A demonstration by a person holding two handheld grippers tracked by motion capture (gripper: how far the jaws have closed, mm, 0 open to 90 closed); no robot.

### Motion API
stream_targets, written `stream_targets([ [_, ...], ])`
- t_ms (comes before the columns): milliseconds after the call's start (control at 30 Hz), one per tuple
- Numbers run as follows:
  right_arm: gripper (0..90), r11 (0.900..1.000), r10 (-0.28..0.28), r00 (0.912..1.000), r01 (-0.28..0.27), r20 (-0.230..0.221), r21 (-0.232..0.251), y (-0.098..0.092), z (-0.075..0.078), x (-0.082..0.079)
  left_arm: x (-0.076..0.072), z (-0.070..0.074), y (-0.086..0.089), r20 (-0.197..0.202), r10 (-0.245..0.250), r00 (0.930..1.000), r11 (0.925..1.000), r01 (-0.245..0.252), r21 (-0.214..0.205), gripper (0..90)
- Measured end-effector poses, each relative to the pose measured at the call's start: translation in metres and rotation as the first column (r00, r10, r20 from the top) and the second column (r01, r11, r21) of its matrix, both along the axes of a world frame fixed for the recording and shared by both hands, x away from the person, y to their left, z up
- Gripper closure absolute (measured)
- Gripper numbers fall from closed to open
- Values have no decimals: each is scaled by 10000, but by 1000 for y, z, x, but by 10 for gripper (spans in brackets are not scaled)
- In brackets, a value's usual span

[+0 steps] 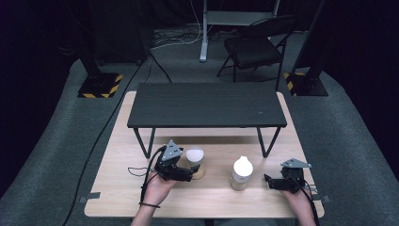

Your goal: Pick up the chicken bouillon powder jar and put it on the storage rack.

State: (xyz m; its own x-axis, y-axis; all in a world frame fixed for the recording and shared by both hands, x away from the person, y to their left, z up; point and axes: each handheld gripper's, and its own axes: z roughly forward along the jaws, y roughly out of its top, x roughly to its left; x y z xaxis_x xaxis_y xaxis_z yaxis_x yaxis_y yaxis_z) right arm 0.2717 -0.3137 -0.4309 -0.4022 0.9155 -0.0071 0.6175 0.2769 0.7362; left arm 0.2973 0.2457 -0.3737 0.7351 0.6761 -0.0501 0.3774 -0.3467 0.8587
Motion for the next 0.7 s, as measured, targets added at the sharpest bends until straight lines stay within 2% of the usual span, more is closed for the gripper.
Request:
stream_targets([
  [433,49,10000,35,10000,-35,3,-3,0,0,0,9,-10,-14,18,28,10000,10000,-28,28,153],
  [700,49,10000,39,10000,-39,3,-1,-1,0,0,15,-18,-20,-60,-79,10000,9999,78,-85,248],
])
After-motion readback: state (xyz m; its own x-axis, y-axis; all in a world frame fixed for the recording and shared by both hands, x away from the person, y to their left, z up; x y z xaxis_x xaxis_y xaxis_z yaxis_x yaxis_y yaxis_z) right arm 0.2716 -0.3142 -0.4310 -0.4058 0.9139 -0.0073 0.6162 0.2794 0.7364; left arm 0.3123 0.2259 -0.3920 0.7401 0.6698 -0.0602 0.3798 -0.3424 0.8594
